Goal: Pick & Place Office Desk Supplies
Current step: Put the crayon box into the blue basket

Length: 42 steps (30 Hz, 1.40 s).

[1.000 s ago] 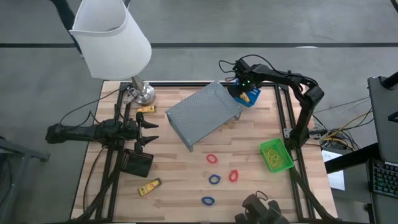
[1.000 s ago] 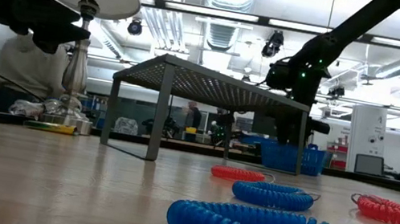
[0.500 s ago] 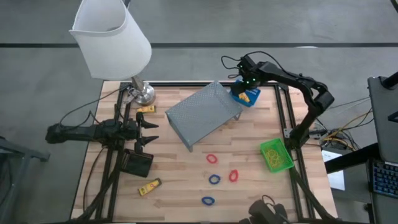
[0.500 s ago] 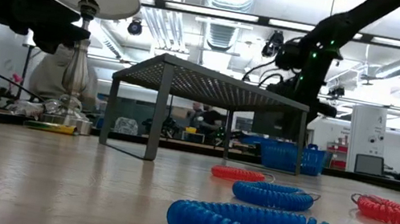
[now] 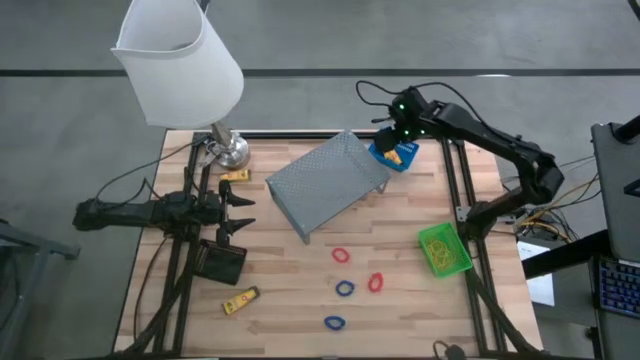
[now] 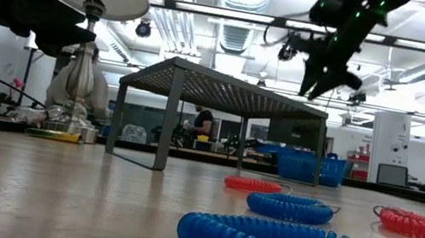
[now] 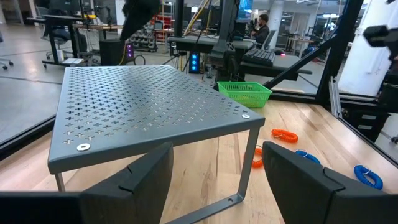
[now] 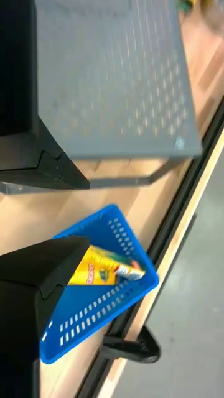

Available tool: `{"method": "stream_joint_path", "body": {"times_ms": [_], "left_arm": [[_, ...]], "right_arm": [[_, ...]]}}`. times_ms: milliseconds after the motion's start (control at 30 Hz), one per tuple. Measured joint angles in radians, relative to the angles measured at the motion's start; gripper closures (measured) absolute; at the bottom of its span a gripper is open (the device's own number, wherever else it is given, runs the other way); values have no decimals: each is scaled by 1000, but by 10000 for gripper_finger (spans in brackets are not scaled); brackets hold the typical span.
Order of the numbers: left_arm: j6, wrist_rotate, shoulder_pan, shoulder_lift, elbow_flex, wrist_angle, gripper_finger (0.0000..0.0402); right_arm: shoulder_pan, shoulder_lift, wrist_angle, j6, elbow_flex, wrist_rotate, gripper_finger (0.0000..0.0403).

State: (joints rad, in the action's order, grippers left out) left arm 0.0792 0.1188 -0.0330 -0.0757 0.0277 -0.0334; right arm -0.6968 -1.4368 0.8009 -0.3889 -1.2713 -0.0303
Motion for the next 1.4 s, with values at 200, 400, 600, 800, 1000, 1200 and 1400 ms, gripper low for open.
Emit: {"method": "stream_joint_path", "body": {"times_ms": [200,400,600,800,1000,1200,1400], "left_arm": [[0,0,0,0,0,0,148],[0,0,0,0,0,0,148],[0,0,0,0,0,0,148],[0,0,0,0,0,0,149],[0,0,0,0,0,0,149],[0,0,0,0,0,0,149],[0,0,0,0,0,0,149]], "right_arm": [[103,76,-19,0,13,-103,273],[252,118,-74,0,54,-256,273],[401,137,-98,-4,96,-336,273],[561,179,-301,-123,234,-577,285],[693,321,-526,-63,441,-652,291],[719,526,-731,115,640,-607,274],[719,672,-871,323,762,-488,263]]}}
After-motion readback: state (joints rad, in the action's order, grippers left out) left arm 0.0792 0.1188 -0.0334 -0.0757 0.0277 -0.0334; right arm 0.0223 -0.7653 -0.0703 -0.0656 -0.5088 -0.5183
